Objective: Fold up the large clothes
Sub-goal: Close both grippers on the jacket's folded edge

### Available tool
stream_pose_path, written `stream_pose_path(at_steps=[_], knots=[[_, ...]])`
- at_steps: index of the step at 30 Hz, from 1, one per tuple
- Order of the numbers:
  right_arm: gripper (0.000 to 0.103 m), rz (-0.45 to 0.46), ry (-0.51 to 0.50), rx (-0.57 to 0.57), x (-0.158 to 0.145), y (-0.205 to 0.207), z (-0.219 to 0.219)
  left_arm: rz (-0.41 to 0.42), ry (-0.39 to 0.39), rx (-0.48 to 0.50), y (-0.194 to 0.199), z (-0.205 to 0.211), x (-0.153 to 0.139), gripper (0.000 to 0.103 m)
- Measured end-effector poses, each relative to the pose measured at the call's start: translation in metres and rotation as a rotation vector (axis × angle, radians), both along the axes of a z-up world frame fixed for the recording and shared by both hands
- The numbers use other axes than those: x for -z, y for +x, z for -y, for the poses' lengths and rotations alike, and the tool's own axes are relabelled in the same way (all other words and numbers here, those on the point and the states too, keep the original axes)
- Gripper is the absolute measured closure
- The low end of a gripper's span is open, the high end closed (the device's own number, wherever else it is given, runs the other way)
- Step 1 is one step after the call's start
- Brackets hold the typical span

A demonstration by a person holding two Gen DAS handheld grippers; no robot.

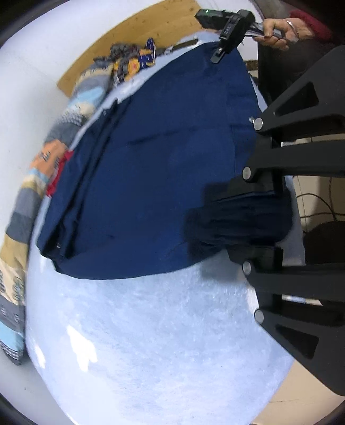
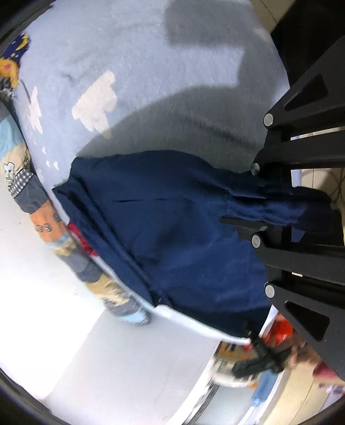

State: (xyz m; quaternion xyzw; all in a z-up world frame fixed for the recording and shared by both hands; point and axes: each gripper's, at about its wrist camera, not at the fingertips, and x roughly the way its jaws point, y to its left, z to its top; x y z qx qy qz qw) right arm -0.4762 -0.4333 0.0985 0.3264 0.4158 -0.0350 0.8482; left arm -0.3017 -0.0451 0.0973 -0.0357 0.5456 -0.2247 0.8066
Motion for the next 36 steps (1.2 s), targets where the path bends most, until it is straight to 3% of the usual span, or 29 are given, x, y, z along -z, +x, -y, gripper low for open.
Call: stream_pose_path(at_steps=[1,3,4,5,7,8,9,16,22,30,36], knots=[[0.086,-0.015,0.000,-0.016,0.003,0.002,-0.002,-0.005,0.025,-0.009,0.004,0.001,0.004,0.077],[0.080,-0.054,-0.013,-0.025,0.011,0.009,-0.005,-0.032,0.059,-0.014,0.009,0.004,0.014,0.047],[0.075,-0.065,-0.003,-0.032,0.015,0.012,-0.005,-0.047,0.065,-0.013,0.012,0.006,0.020,0.047],[0.063,-0.070,0.021,-0.030,0.020,0.015,-0.003,-0.032,0.067,-0.008,0.012,0.008,0.021,0.047],[0.066,-0.059,0.044,-0.022,0.023,0.015,-0.002,0.002,0.075,0.009,0.008,0.014,0.018,0.059],[0.085,-0.054,0.046,-0.034,0.022,0.016,-0.003,0.016,0.080,0.022,0.006,0.016,0.015,0.083],[0.094,-0.050,0.023,-0.033,0.018,0.015,-0.005,0.019,0.071,0.029,0.004,0.019,0.012,0.084],[0.094,0.076,0.068,-0.009,-0.016,-0.004,-0.004,0.062,0.002,-0.011,-0.009,0.001,-0.011,0.085],[0.094,0.126,0.079,0.006,-0.039,-0.016,-0.008,0.096,-0.006,-0.011,-0.018,0.005,-0.041,0.086],[0.094,0.151,0.098,0.005,-0.066,-0.010,0.005,0.147,-0.046,-0.023,0.001,0.026,-0.086,0.086],[0.094,0.222,0.137,-0.014,-0.095,-0.007,0.004,0.167,-0.116,-0.052,0.002,0.005,-0.099,0.086]])
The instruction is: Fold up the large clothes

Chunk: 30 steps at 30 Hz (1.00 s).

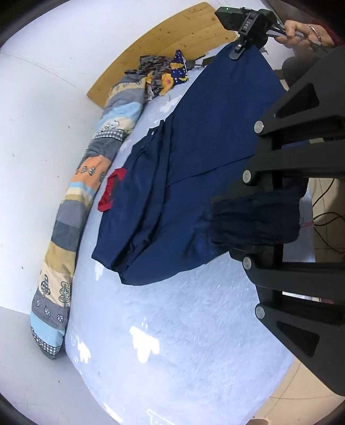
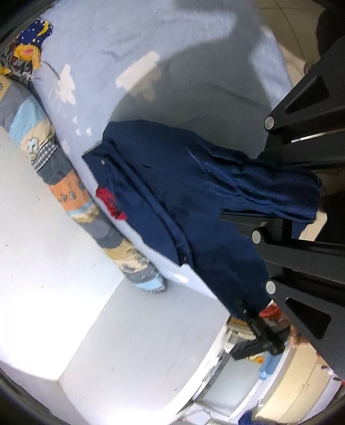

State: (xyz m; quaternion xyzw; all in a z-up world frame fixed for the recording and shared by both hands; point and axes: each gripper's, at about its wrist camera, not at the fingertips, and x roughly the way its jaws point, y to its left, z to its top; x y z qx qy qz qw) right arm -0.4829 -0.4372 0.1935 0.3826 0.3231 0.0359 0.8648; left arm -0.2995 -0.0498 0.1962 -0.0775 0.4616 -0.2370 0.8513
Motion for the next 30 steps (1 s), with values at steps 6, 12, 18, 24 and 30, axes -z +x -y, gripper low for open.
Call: stream_pose_path(at_steps=[6,12,18,24,30], knots=[[0.094,0.057,0.049,-0.005,-0.013,0.002,-0.001,-0.002,-0.066,-0.022,-0.001,-0.025,-0.005,0.086],[0.094,0.088,0.093,-0.011,-0.023,0.012,0.006,0.023,-0.081,0.007,0.010,-0.010,-0.020,0.085],[0.094,0.120,0.103,-0.035,-0.044,0.030,0.014,0.083,-0.099,0.023,0.038,0.005,-0.050,0.085],[0.094,0.155,0.164,-0.022,-0.062,0.056,0.035,0.096,-0.141,-0.012,0.081,0.008,-0.070,0.085],[0.094,0.181,0.239,0.017,-0.077,0.103,0.066,0.094,-0.138,-0.067,0.137,0.015,-0.083,0.085]])
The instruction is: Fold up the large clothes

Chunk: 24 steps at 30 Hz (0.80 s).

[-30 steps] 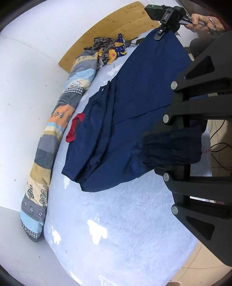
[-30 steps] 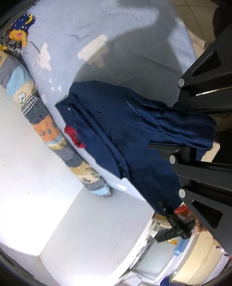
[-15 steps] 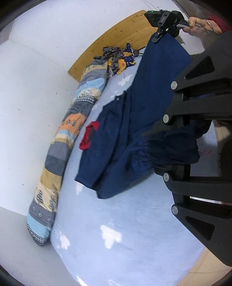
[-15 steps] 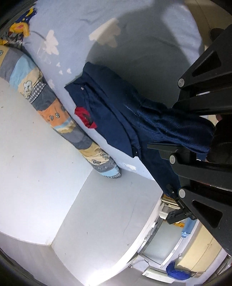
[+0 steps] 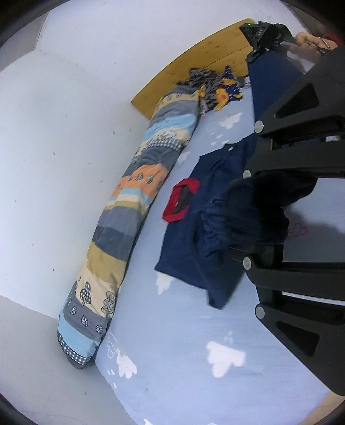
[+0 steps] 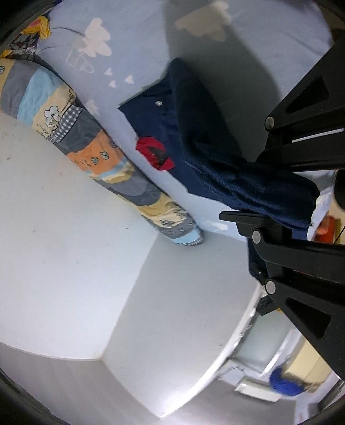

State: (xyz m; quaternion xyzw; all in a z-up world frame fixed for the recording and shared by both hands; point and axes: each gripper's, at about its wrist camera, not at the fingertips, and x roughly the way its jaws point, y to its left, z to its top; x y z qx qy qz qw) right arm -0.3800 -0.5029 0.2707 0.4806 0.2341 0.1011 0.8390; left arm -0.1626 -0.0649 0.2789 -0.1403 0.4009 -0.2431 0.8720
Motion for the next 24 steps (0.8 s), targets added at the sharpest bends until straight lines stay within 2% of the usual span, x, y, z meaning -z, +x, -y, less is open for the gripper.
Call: stream_pose_path(at_steps=[2,7,13,18,20,24], knots=[[0.094,0.000,0.006,0.012,-0.004,0.024,0.011,-0.001,0.011,-0.009,0.017,0.005,0.002,0.085],[0.094,-0.022,0.001,0.032,-0.009,0.087,0.036,-0.062,0.027,-0.029,0.080,0.027,0.017,0.085],[0.094,-0.101,-0.022,0.058,0.001,0.178,0.070,-0.130,0.094,-0.053,0.160,0.060,0.048,0.085],[0.094,-0.216,-0.027,0.101,0.046,0.251,0.093,-0.236,0.169,-0.070,0.219,0.090,0.101,0.084],[0.094,-0.264,-0.035,0.117,0.068,0.272,0.099,-0.263,0.212,-0.077,0.235,0.102,0.121,0.084],[0.091,-0.337,0.002,0.151,0.119,0.307,0.116,-0.341,0.245,-0.092,0.262,0.115,0.160,0.081]])
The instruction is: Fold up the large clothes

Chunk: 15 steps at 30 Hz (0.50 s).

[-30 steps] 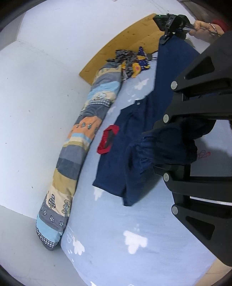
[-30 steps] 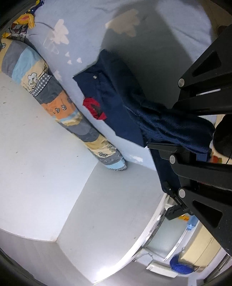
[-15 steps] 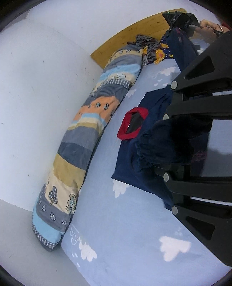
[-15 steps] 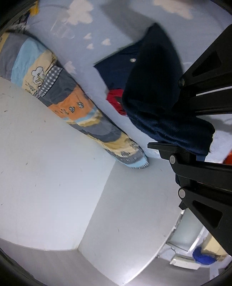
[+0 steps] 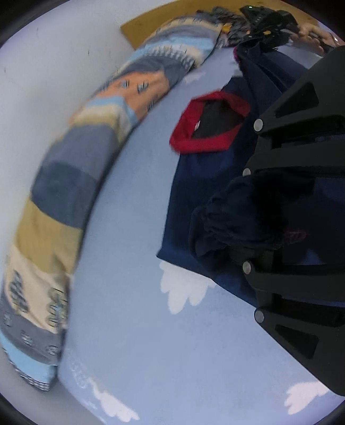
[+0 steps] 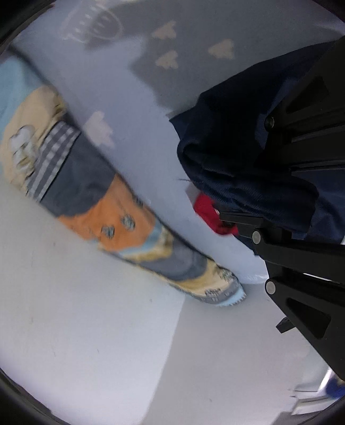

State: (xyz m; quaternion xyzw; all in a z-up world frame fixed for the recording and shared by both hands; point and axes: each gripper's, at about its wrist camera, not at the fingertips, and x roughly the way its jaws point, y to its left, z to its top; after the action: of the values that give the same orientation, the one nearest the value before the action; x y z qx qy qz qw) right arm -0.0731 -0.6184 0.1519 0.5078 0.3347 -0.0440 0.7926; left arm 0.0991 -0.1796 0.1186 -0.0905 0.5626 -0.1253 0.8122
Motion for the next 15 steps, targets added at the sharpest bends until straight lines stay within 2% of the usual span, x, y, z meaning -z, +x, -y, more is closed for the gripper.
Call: stream_pose_path(at_steps=[1,2,3,4,5,6,8,11,12,15], knots=[[0.089,-0.007,0.020,0.011,0.011,0.005,0.004,-0.012,0.006,-0.008,0.004,0.001,0.008,0.080],[0.089,-0.021,0.035,0.020,0.023,0.011,0.008,-0.023,0.011,-0.022,0.008,0.001,0.015,0.072],[0.087,-0.047,0.042,0.021,0.033,0.016,0.011,-0.033,0.008,-0.031,0.010,0.000,0.018,0.057],[0.086,-0.065,0.051,0.021,0.040,0.020,0.014,-0.040,-0.010,-0.036,0.013,-0.001,0.022,0.052],[0.078,-0.076,0.074,0.023,0.048,0.023,0.017,-0.042,-0.030,-0.039,0.015,-0.003,0.024,0.048],[0.061,-0.088,0.106,0.026,0.054,0.026,0.021,-0.045,-0.063,-0.046,0.017,-0.006,0.025,0.044],[0.041,-0.077,0.167,0.033,0.060,0.027,0.028,-0.061,-0.138,-0.069,0.022,-0.013,0.028,0.042],[0.039,0.013,0.245,0.044,0.051,0.023,0.041,-0.049,-0.241,-0.110,0.023,-0.026,0.025,0.041],[0.039,0.034,0.243,0.054,0.046,0.021,0.043,-0.039,-0.271,-0.117,0.023,-0.031,0.024,0.041],[0.038,0.076,0.134,0.033,0.020,0.011,0.040,0.049,-0.291,-0.145,0.016,-0.046,0.011,0.040]])
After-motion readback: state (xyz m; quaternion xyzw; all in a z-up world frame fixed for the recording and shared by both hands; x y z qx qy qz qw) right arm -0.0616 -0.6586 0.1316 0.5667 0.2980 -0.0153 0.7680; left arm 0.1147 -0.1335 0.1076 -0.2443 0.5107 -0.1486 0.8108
